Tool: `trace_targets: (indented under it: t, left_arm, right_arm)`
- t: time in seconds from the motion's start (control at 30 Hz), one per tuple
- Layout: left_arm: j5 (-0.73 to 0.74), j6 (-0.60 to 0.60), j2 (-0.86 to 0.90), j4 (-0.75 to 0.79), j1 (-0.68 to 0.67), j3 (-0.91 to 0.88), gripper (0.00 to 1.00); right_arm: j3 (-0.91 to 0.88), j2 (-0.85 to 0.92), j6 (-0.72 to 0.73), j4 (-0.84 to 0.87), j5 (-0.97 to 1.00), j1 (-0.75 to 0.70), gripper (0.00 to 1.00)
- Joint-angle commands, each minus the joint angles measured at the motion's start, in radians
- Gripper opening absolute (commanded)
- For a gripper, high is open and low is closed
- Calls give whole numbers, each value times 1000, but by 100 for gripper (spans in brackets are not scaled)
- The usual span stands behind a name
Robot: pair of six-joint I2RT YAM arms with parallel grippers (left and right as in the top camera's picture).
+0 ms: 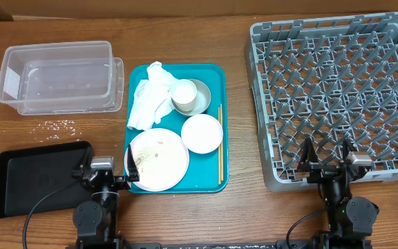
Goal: Sort waste into correct bins and load items into the dishwasher
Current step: 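Reach the left gripper over the teal tray and grasp the white napkin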
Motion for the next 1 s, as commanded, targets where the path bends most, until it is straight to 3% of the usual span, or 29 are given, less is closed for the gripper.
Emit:
trace_targets:
  t: [0.0, 0.13, 0.2, 0.27, 0.3, 0.37, 0.43, 0.53, 0.7, 0.8, 0.97]
  left_arm:
    - [177, -294, -11, 49, 5, -6, 100]
    - [348, -613, -11, 71, 5, -6, 100]
    - [392, -704, -11, 58, 5, -6, 100]
    - [426, -741, -11, 97, 5, -6, 100]
    - [455, -740, -11, 219, 5, -6, 100]
    - [431, -740, -11, 346, 5, 4, 100]
    - [380, -740, -11, 373, 5, 39, 100]
    - [336, -708, 4, 320, 5, 121, 100]
    - [336, -493, 143, 184, 5, 351, 100]
    - [336, -377, 309, -28, 5, 562, 100]
    - [374, -164, 707, -511, 5, 1019, 100]
  right_arm:
    - [-11, -10, -1, 5, -1, -3, 100]
    - [-11, -10, -1, 5, -1, -3, 100]
    - [-11, -10, -1, 5, -1, -3, 100]
    - [-11, -10, -1, 5, -1, -3, 100]
    - [-11, -10, -1, 5, -1, -3, 100]
    - [-11, -10, -1, 5, -1, -3, 100]
    - [-11, -10, -1, 5, -1, -3, 100]
    - [-11, -10, -1, 5, -1, -3, 100]
    - [-11, -10, -1, 5, -1, -3, 100]
    - [-11, -10, -1, 5, -1, -3, 100]
    - [-11, -10, -1, 5, -1, -3, 100]
